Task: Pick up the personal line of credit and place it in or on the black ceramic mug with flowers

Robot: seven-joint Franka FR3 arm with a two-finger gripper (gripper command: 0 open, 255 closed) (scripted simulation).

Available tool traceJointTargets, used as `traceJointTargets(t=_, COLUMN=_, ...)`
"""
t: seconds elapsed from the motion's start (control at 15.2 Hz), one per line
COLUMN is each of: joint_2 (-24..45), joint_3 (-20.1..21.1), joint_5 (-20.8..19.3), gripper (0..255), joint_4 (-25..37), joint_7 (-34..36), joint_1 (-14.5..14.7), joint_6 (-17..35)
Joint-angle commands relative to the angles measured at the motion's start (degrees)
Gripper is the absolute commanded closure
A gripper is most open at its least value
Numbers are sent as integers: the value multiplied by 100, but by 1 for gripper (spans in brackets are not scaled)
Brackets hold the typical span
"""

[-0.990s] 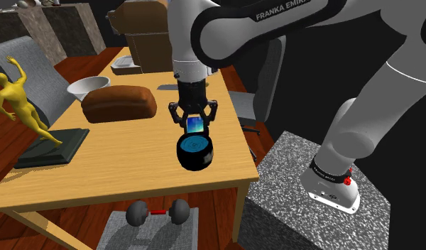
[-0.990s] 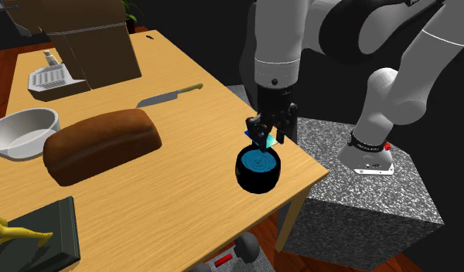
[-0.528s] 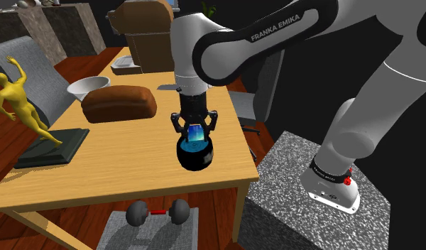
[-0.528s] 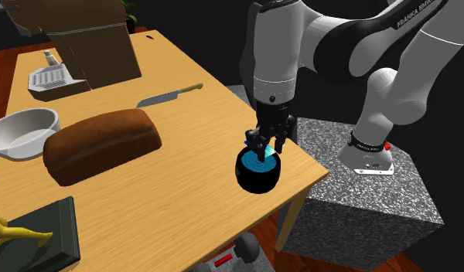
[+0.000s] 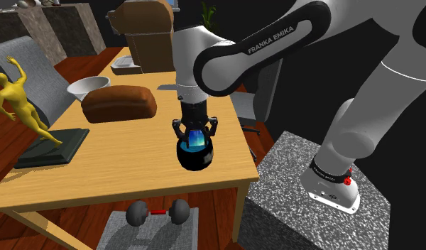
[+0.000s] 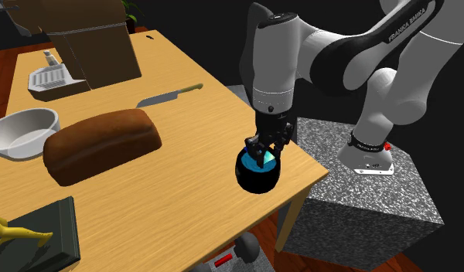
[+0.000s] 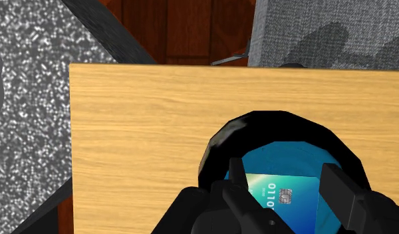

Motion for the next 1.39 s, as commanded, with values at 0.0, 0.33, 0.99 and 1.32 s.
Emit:
traceJointTargets(t=0.0, joint_2=0, joint_3=1, joint_5=0, gripper=255, joint_4=-2, joint_7=0, joint_1=0, joint_6=3)
traceJointTargets(t=0.33, joint_2=0, joint_3=0, joint_5=0, gripper=0, joint_4=-1, joint_7=0, joint_1=0, joint_6=2)
traceJointTargets(t=0.99, joint_2=-232, joint_3=-136, joint_5=20, gripper=0, joint_4=517, joint_7=-43, joint_1=-54, joint_6=-744)
traceJointTargets(t=1.32, joint_2=-231, joint_3=-136, joint_5=20, gripper=0, joint_4=517, joint_7=-43, joint_1=-54, joint_6=-744)
